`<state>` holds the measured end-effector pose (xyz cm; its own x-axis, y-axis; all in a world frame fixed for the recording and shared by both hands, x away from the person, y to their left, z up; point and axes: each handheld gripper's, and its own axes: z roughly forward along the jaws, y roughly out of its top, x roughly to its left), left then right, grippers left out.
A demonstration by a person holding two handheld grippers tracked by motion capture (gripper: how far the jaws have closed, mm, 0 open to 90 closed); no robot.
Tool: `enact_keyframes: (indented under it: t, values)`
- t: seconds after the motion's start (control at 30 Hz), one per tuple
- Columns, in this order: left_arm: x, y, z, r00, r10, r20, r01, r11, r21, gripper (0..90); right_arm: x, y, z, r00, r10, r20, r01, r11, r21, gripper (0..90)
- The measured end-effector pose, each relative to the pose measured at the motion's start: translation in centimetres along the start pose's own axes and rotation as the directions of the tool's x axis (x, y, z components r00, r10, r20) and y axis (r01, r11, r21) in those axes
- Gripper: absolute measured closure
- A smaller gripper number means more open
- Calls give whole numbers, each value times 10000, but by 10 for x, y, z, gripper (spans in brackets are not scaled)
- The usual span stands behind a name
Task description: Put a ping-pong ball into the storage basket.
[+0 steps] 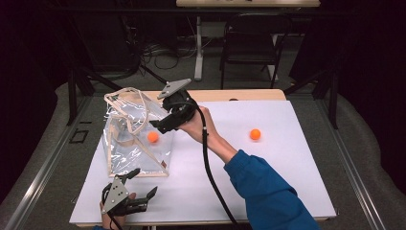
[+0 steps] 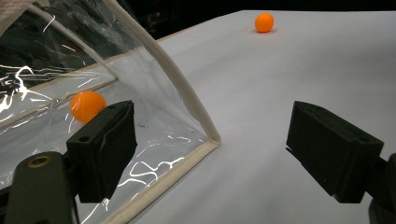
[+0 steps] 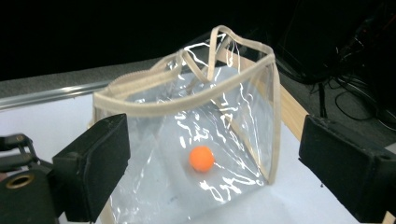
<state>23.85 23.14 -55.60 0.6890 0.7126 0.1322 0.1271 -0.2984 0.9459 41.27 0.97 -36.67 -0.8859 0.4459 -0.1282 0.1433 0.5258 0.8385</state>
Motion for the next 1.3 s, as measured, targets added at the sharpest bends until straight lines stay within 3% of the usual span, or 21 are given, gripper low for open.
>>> enact_keyframes:
  t: [0.4, 1.3]
  values:
    - [-1, 0, 0, 10000, 35, -25, -35, 10000, 19, 158, -4, -25, -13, 9998, 16, 198, -23, 9994, 351, 48]
    - [-1, 1, 1, 9999, 99, 24, -99, 9999, 29, 158, -20, -74, -35, 9964, 491, 698, -555, 9941, 932, 4]
